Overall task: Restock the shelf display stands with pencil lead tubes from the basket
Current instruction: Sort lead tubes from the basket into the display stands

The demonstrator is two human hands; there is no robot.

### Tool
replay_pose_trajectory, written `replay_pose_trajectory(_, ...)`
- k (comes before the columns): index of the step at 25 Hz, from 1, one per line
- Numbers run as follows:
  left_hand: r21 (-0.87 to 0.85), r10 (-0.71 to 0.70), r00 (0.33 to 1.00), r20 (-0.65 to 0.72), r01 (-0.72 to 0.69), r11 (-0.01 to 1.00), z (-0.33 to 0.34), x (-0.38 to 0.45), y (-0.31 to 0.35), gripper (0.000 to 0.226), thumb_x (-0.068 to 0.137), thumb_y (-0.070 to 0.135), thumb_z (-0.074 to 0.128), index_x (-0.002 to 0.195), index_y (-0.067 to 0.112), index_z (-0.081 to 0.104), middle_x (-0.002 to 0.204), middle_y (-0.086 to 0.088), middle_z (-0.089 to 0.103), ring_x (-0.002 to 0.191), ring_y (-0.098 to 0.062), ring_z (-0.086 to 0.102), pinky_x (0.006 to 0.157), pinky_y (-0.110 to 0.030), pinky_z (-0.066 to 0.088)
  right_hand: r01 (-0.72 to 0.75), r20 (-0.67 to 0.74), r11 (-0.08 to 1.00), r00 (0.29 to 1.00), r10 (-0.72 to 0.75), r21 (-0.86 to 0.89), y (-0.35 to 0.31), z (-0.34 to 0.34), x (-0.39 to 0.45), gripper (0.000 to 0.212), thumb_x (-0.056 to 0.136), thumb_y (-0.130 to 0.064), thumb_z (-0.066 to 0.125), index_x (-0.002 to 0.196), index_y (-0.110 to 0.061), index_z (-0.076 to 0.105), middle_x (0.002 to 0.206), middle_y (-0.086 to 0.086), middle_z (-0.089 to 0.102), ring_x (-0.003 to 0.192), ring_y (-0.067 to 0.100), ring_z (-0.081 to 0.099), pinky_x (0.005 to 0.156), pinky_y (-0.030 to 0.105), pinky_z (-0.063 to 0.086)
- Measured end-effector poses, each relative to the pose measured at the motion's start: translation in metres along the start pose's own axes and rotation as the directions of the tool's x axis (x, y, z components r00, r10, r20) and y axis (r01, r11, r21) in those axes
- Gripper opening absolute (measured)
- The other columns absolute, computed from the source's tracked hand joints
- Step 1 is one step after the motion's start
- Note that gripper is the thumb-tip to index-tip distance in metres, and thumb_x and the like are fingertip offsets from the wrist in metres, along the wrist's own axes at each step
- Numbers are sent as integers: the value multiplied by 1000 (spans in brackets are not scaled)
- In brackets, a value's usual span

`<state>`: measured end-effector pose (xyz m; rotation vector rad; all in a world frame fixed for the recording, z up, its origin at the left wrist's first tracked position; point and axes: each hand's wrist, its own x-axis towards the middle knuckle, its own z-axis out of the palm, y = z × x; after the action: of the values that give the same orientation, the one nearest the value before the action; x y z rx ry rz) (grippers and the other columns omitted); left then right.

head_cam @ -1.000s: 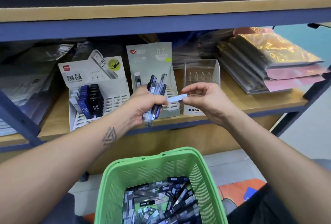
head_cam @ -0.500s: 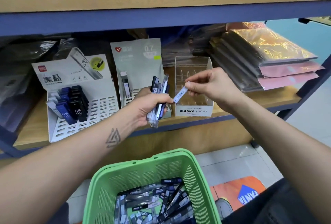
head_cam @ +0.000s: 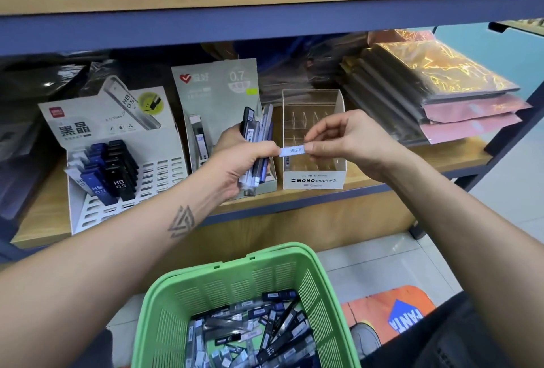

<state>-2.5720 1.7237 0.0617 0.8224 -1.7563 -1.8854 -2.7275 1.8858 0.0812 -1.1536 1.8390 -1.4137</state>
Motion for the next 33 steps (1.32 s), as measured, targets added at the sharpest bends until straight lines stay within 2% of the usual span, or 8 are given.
replay_pose_trajectory(3, 12, 38, 999, -5, -38, 999, -2, 1, 7, 41, 55, 7, 84, 91, 10, 65, 74, -13, 68, 55, -21, 62, 51, -29, 51, 10, 93, 982, 996, 8, -188, -5, 9, -3, 26, 81, -8, 82, 105, -18, 78, 83, 5, 78, 80, 20, 75, 79, 29, 62)
replay_pose_trajectory(6, 2, 45, 999, 20, -45, 999, 4, -1, 8, 40, 56, 4, 84, 89, 12, 64, 68, -8, 68, 51, -18, 63, 49, -29, 51, -5, 75, 953, 997, 29, -301, -7, 22, -3, 14, 80, -11, 82, 89, -21, 81, 79, -1, 77, 77, 17, 73, 74, 27, 59)
replay_pose_trajectory(9, -52, 18, 1000, 24, -16, 999, 6, -1, 6, 37, 62, -1, 84, 90, 10, 64, 68, -10, 69, 50, -18, 63, 47, -28, 50, -77, -97, 945, 994, 48, -318, 0, 22, 0, 9, 78, -9, 81, 79, -18, 79, 73, -1, 75, 63, 5, 65, 60, 23, 54)
replay_pose_trajectory(13, -64, -45, 998, -33, 43, 997, -2, 1, 4, 37, 64, 0, 83, 96, 7, 66, 72, -13, 67, 55, -22, 63, 53, -30, 53, -170, -331, 894, 943, 25, -415, 22, 23, 8, 17, 81, -9, 77, 72, -20, 69, 70, -1, 69, 65, 12, 64, 62, 27, 54)
replay_pose_trajectory(17, -65, -42, 998, -40, 40, 997, -4, -1, 3, 33, 66, -2, 82, 93, 6, 65, 70, -13, 65, 53, -21, 63, 53, -30, 53, -163, -384, 869, 923, -33, -466, 38, 38, 14, 15, 83, -9, 79, 87, -20, 70, 75, -7, 69, 75, 12, 68, 64, 17, 49)
replay_pose_trajectory(22, -51, -31, 999, -9, 31, 998, -4, -3, 2, 33, 67, -3, 81, 94, 6, 64, 71, -13, 65, 54, -21, 63, 53, -30, 52, -190, -381, 811, 923, -44, -554, 45, 55, 14, 11, 91, -12, 70, 96, -19, 76, 90, 2, 74, 88, 24, 69, 80, 41, 59)
replay_pose_trajectory(26, -41, -25, 1000, -4, 25, 999, -5, -4, 1, 32, 66, -2, 82, 92, 8, 65, 73, -13, 66, 56, -23, 63, 57, -32, 53, -255, -430, 805, 903, -1, -536, 45, 61, 15, 16, 93, -12, 68, 104, -17, 78, 102, 5, 75, 97, 26, 68, 86, 44, 58)
replay_pose_trajectory(33, -20, -19, 1000, 12, 20, 1000, -5, -5, 0, 30, 69, -3, 81, 90, 10, 64, 72, -12, 66, 56, -22, 63, 53, -29, 52, -390, -509, 770, 855, 98, -505, 42, 64, 21, 15, 90, -14, 73, 103, -18, 77, 96, 3, 74, 91, 24, 68, 70, 31, 50)
